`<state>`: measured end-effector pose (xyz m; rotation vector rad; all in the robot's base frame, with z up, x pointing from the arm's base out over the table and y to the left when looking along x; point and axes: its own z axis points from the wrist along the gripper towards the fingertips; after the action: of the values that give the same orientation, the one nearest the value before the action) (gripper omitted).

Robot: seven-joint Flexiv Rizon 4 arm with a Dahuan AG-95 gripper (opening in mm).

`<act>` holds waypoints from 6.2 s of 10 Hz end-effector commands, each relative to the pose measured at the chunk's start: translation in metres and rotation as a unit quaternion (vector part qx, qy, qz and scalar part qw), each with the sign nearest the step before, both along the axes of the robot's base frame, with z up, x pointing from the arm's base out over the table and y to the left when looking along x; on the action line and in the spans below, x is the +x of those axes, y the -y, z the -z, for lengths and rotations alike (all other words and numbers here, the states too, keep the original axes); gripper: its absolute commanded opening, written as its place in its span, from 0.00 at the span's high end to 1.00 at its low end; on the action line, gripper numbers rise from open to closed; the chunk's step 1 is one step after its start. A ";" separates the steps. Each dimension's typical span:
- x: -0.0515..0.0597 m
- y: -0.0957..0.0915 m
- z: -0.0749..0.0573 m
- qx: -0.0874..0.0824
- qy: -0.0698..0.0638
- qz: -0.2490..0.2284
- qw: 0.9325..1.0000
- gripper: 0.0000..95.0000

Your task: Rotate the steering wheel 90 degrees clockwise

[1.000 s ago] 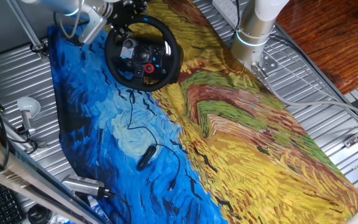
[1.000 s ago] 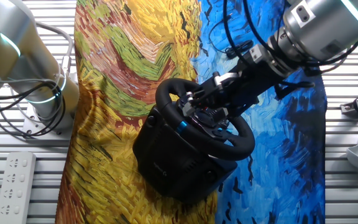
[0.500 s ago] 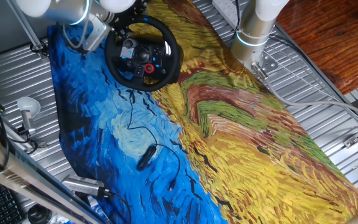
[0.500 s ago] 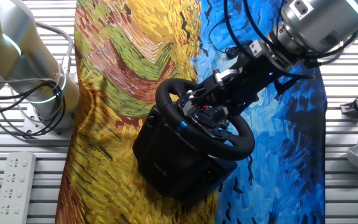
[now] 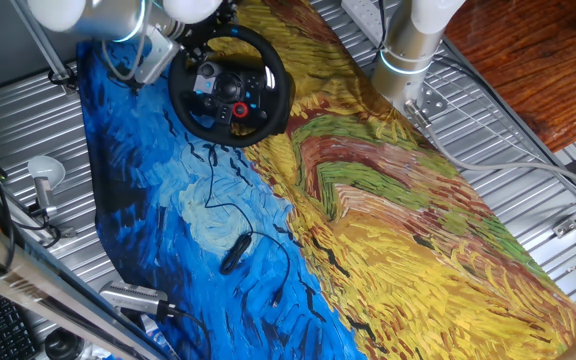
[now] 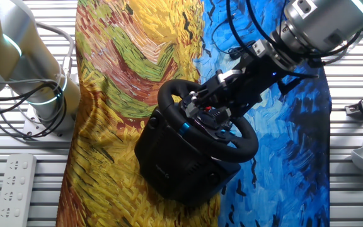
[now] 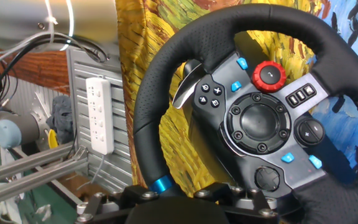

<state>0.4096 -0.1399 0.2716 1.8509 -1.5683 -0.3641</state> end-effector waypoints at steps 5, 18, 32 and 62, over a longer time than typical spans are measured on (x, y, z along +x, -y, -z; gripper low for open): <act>0.000 0.000 0.000 0.010 0.015 -0.020 1.000 0.20; -0.017 0.022 0.017 0.037 -0.001 -0.027 0.999 0.00; -0.018 0.022 0.018 0.037 0.010 0.039 0.999 0.20; -0.026 0.030 0.025 0.102 0.013 -0.013 0.995 1.00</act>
<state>0.3832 -0.1694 0.2472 2.0342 -1.5725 -0.5099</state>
